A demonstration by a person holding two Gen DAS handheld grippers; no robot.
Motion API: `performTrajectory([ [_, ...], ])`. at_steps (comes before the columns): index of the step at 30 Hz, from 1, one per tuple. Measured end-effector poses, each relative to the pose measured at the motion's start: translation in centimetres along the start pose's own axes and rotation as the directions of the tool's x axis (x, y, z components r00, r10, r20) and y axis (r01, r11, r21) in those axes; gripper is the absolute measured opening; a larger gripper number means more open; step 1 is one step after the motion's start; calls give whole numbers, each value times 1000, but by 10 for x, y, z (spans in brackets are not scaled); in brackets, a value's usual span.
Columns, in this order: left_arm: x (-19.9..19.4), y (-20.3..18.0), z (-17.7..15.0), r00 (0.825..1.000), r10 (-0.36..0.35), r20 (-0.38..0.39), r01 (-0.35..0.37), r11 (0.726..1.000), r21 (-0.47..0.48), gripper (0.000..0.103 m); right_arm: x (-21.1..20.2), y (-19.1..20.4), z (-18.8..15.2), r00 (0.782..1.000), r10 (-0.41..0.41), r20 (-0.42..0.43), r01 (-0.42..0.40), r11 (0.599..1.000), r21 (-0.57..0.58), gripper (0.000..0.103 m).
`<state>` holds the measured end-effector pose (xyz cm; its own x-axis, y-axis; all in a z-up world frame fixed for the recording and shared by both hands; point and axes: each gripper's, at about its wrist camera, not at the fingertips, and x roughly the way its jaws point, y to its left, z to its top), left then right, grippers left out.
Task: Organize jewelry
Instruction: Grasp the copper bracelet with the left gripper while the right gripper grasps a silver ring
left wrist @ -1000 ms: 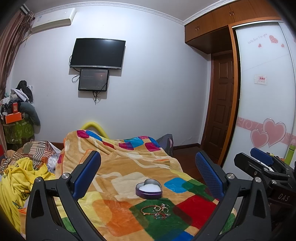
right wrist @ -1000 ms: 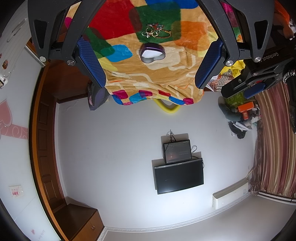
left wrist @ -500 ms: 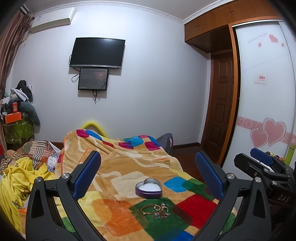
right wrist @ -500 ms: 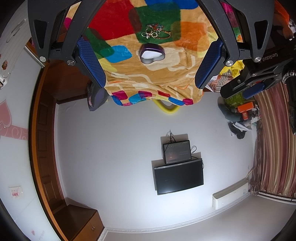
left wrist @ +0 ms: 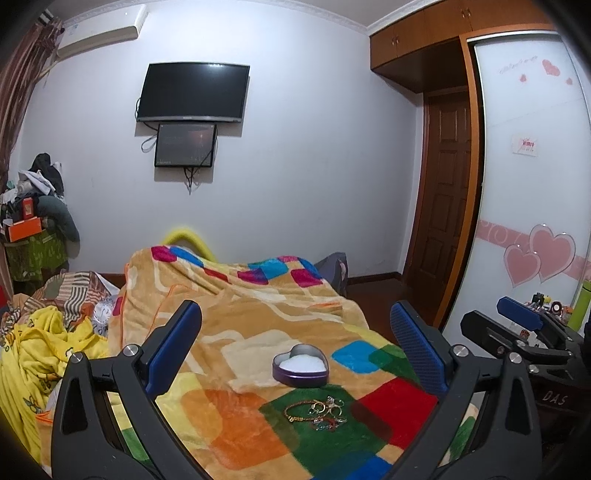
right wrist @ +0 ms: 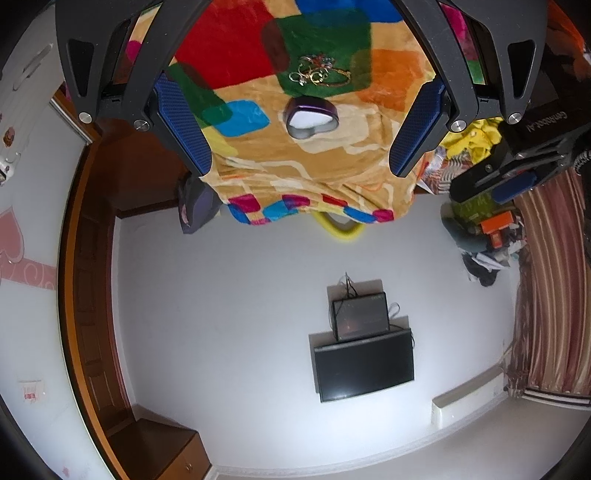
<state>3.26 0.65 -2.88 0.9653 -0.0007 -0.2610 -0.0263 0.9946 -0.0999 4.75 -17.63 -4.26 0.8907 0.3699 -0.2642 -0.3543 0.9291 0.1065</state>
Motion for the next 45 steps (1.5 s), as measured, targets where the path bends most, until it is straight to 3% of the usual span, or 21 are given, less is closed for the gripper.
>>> performTrajectory([
  [6, 36, 13, -16, 994, 43, -103, -44, 999, -2, 103, 32, -13, -20, 994, -16, -112, 16, 1000, 3, 96],
  [9, 58, 21, -30, 983, 77, -164, -77, 997, 7, 102, 50, -21, -38, 981, -11, -193, 12, 1000, 7, 96],
  [12, 80, 27, -45, 969, 92, -231, -90, 996, 21, 95, 60, -26, -46, 969, -6, -247, 8, 1000, 9, 95],
  [16, 107, 34, -65, 938, 90, -335, -84, 996, 32, 84, 75, -30, -58, 944, 19, -330, -17, 1000, 10, 79],
  [22, 139, 40, -99, 875, 50, -481, -43, 999, 24, 65, 98, -32, -80, 891, 94, -445, -89, 995, 34, 58],
  [25, 150, 42, -110, 842, 20, -538, -20, 1000, 6, 55, 108, -33, -91, 860, 126, -494, -114, 992, 54, 49],
  [28, 159, 43, -118, 823, -5, -568, 1, 1000, -7, 40, 115, -34, -99, 838, 154, -524, -137, 988, 73, 43],
  [31, 169, 42, -125, 798, -58, -599, 42, 998, -41, 32, 120, -32, -103, 821, 172, -544, -154, 985, 79, 38],
  [33, 175, 40, -128, 784, -97, -613, 71, 995, -67, 29, 122, -31, -105, 805, 194, -561, -171, 981, 93, 35],
  [41, 197, 33, -142, 729, -148, -669, 108, 989, -102, 27, 135, -30, -109, 787, 223, -575, -196, 974, 110, 28],
  [45, 203, 33, -147, 725, -141, -674, 96, 990, -104, 27, 139, -30, -110, 781, 239, -577, -207, 971, 122, 22],
])
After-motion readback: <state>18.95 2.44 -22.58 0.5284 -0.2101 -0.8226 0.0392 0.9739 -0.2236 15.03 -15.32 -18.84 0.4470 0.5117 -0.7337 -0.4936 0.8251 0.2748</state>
